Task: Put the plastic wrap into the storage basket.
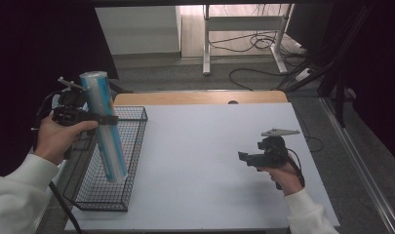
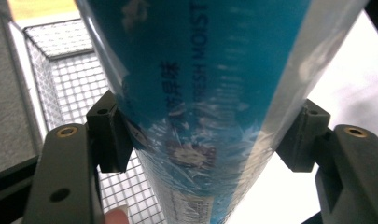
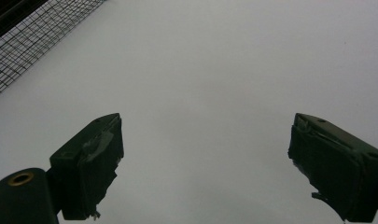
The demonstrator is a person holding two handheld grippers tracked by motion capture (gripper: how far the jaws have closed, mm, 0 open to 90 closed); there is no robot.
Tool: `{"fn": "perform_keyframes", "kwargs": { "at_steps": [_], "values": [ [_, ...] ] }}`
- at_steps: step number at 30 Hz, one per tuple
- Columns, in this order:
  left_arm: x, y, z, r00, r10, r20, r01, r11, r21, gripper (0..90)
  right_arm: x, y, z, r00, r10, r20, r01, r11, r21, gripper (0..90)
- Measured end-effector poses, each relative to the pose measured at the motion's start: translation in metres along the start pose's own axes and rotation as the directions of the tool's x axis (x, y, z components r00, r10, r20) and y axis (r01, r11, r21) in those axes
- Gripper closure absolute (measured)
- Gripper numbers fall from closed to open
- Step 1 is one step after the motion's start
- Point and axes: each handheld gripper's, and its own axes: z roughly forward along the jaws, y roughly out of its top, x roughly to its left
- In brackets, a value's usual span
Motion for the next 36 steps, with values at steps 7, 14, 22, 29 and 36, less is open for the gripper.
{"fn": "perform_keyframes", "kwargs": {
  "at_steps": [7, 14, 22, 29, 36],
  "values": [
    [0.019, -0.014, 0.016, 0.9992, -0.025, -0.031, 0.026, 0.9988, 0.041, 32.0, 0.000, 0.000, 0.001, 1.0000, -0.002, 0.005, 0.002, 1.000, 0.005, 10.6],
    [0.026, -0.029, 0.031, 0.9987, -0.034, -0.038, 0.037, 0.9953, 0.089, 32.0, -0.001, -0.001, 0.004, 0.9999, 0.004, 0.010, -0.004, 1.000, 0.015, 10.6],
    [0.024, -0.039, 0.041, 0.9992, -0.018, -0.037, 0.023, 0.9896, 0.142, 31.9, -0.001, -0.002, 0.006, 0.9999, 0.001, 0.012, -0.002, 1.000, 0.019, 10.6],
    [0.026, -0.044, 0.050, 0.9990, -0.029, -0.034, 0.033, 0.9881, 0.150, 31.9, -0.002, -0.002, 0.004, 0.9999, 0.000, 0.015, 0.000, 1.000, 0.017, 10.6],
    [0.032, -0.042, 0.060, 0.9983, -0.052, -0.028, 0.056, 0.9863, 0.155, 31.9, -0.003, -0.002, 0.004, 0.9998, 0.004, 0.018, -0.004, 1.000, 0.015, 10.6]
  ]
}}
